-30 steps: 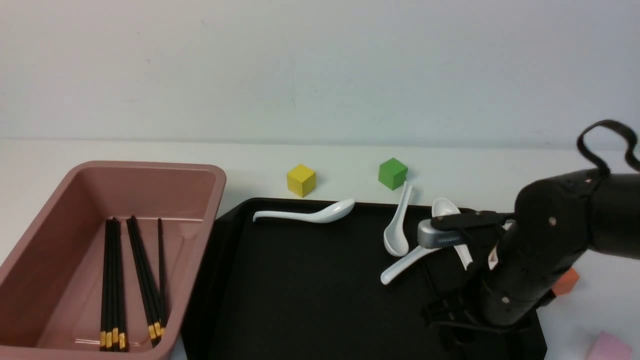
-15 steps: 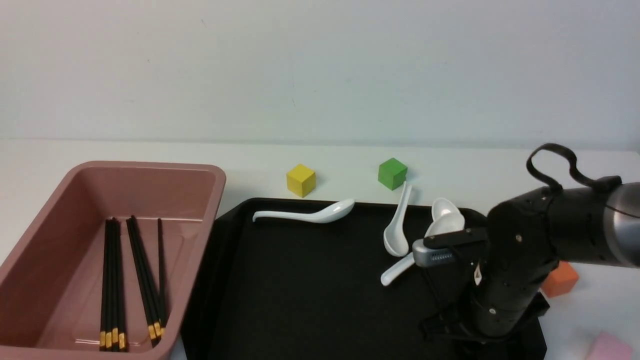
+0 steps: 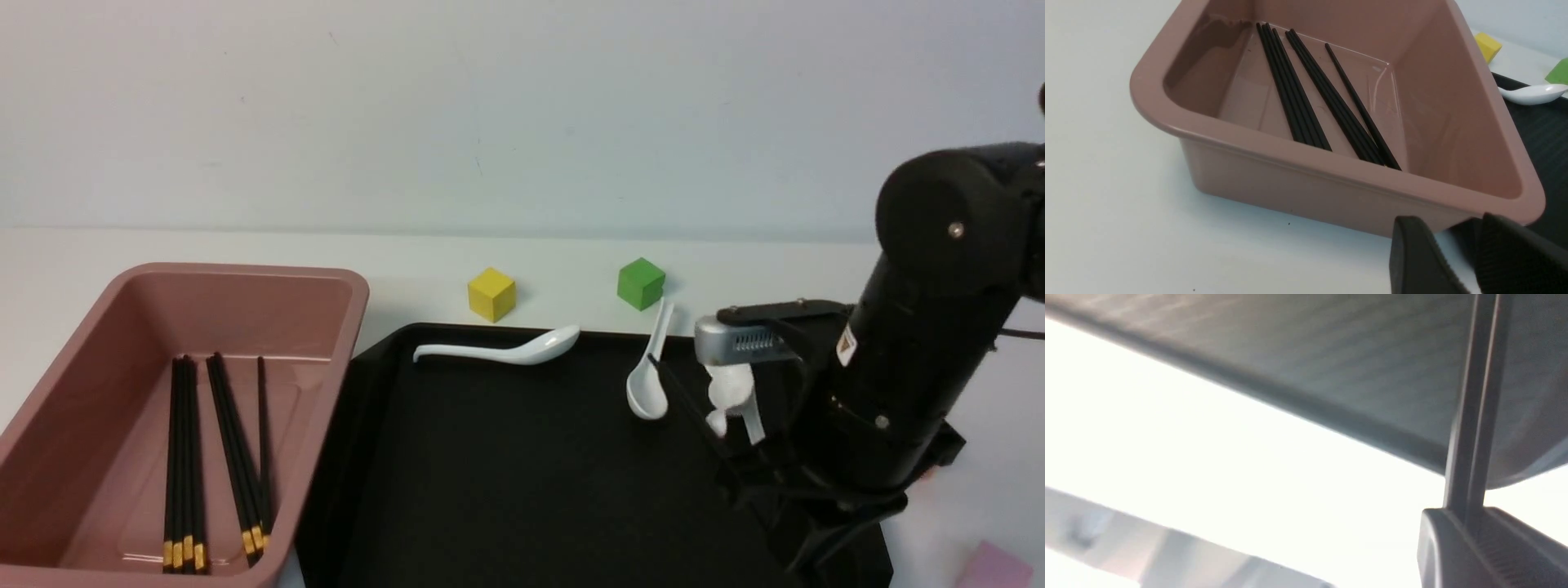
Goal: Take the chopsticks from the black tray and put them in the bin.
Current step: Use the right arm to grab a pair of chopsticks, then use the right arm to put the chopsticks into the lunch box
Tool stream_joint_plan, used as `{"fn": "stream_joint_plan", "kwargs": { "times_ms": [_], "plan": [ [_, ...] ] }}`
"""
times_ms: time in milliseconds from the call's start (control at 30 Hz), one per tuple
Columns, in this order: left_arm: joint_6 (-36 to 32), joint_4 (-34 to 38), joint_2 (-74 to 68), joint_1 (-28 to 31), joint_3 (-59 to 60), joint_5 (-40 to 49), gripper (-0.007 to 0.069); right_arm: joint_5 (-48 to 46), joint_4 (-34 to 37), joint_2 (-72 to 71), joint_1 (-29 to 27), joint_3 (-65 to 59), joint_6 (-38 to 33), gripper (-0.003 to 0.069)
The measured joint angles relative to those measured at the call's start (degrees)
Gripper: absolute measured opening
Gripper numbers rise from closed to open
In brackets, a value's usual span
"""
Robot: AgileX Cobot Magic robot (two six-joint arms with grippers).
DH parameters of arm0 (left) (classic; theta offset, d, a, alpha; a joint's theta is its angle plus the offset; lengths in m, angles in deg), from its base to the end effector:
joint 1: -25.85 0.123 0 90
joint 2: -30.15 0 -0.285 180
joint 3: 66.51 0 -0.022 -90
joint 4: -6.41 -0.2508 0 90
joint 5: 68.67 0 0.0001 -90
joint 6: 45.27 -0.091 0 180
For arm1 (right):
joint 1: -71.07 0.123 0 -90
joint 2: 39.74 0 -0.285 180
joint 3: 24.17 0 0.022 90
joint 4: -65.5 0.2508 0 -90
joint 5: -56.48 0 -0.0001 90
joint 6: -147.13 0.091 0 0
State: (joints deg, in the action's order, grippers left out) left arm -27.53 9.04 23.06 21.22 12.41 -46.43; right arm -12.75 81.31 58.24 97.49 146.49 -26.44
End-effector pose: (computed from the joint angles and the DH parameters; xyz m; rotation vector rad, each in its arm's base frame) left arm 0.0519 -0.0058 0.1690 -0.2452 1.8850 -0.3115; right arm 0.2511 0.1506 0.2638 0.3989 -3.0717 -0.4161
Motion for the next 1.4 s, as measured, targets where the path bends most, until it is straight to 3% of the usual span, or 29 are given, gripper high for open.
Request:
{"fn": "stream_joint_plan", "kwargs": {
  "times_ms": [133,267,467,733,867,1000,1100,1233,1400],
  "plan": [
    [0.0,0.0,0.0,0.0,0.0,0.0,0.0238,0.23,12.28,-0.68,1.47,4.78,-8.54,0.0108],
    [0.0,0.0,0.0,0.0,0.0,0.0,0.0238,9.17,21.05,4.24,9.17,14.1,-17.15,0.0108],
    [0.0,0.0,0.0,0.0,0.0,0.0,0.0238,17.45,24.19,20.66,18.71,34.15,-18.93,0.0108],
    [0.0,0.0,0.0,0.0,0.0,0.0,0.0238,29.14,28.67,39.41,24.33,50.36,-19.05,0.0111],
    [0.0,0.0,0.0,0.0,0.0,0.0,0.0238,32.81,28.74,43.36,25.18,50.88,-19.05,0.0167],
    [0.0,0.04,0.0,0.0,0.0,0.0,0.0238,33.66,28.31,44.23,25.17,50.92,-19.05,0.0294],
    [0.0,0.04,0.0,0.0,0.0,0.0,0.0238,31.49,27.66,42.94,24.84,51.04,-19.05,0.0338],
    [0.0,0.04,0.0,0.0,0.0,0.0,0.0238,22.19,26.06,38.51,23.67,51.09,-19.05,0.0281],
    [0.0,0.04,0.0,0.0,0.0,0.0,0.0238,6.88,20.9,28.6,20.45,51.22,-19.05,0.0059]
  ]
}}
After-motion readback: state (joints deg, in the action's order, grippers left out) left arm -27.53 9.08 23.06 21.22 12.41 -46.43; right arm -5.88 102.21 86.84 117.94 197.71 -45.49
